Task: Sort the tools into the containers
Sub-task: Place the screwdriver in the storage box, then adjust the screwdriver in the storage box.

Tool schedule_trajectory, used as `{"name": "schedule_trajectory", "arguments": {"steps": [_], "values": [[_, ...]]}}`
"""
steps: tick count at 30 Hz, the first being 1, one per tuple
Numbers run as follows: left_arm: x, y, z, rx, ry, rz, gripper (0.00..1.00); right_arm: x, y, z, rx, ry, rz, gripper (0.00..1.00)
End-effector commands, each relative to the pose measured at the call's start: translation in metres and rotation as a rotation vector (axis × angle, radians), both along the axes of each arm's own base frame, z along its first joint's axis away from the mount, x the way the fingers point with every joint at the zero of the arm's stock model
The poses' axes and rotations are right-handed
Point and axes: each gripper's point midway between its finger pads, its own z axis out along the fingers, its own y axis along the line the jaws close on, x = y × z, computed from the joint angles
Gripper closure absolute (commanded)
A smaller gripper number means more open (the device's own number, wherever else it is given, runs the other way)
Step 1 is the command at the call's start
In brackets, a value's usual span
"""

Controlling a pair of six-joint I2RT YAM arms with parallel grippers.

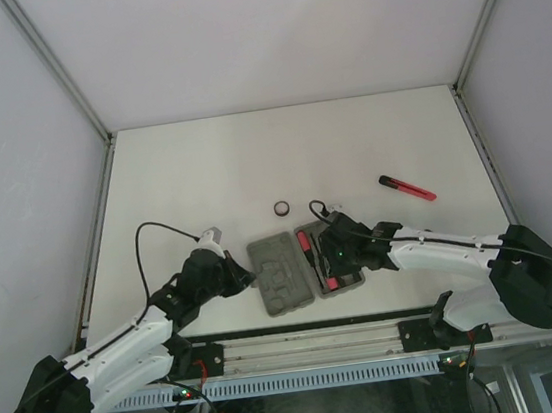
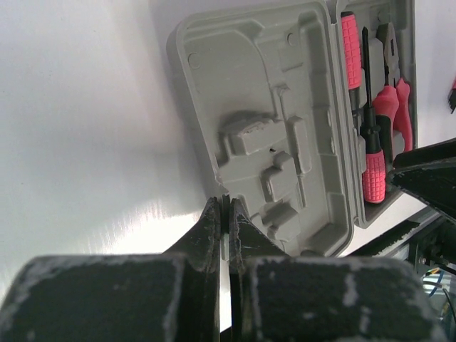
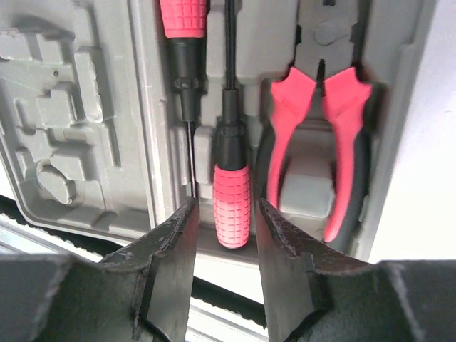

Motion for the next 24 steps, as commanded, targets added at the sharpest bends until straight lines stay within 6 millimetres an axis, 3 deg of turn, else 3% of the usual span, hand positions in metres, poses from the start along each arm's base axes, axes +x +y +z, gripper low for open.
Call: {"name": "schedule_trajectory", "arguments": {"steps": [1, 10, 24], "values": [[0.000, 0.001, 0.001, 0.014, -0.030, -0.028, 1.00, 0.014, 0.000, 0.023, -0.011, -0.092, 0.007, 0.65], [0.001, 0.001, 0.003, 0.021, -0.034, -0.034, 1.00, 0.021, 0.007, 0.016, -0.032, -0.111, 0.043, 0.75], [-0.001, -0.001, 0.001, 0.026, -0.021, -0.054, 1.00, 0.016, 0.016, 0.006, -0.040, -0.102, 0.082, 0.81]]}}
